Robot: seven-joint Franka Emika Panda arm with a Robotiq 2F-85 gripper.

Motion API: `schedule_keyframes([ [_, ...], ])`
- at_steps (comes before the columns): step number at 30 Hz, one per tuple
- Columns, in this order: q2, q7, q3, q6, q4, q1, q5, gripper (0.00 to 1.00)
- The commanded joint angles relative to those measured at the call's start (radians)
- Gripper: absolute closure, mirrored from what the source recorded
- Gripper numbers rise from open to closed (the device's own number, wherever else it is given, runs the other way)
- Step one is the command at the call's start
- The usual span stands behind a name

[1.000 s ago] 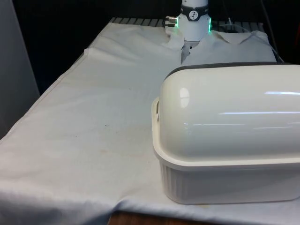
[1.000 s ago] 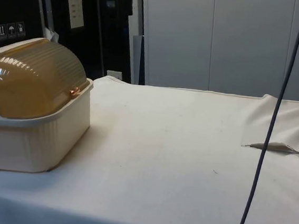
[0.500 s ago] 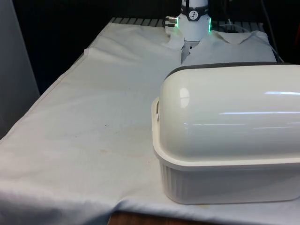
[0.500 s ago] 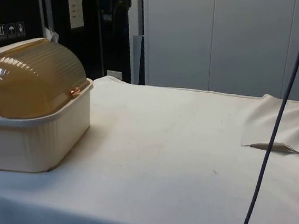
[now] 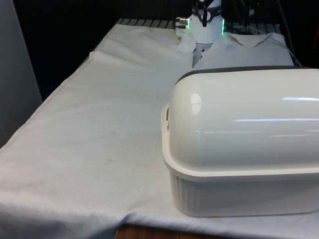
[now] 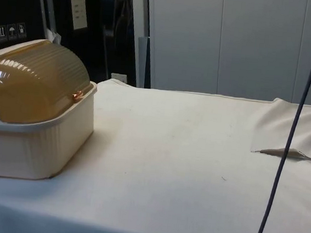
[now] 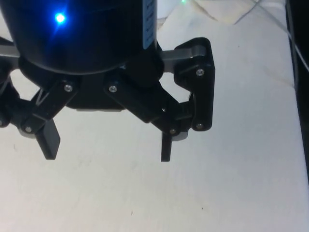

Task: Open the lid, then close it.

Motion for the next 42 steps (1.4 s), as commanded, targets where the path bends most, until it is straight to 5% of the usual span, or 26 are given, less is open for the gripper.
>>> schedule_keyframes([
  [1,0.001,0.012,0.004,0.030,-0.011,0.004,-0.014,0.00],
  [18,0.049,0.047,0.057,0.143,-0.042,0.003,-0.023,0.00],
  [42,0.167,0.047,0.063,0.352,-0.060,0.002,-0.005,0.00],
])
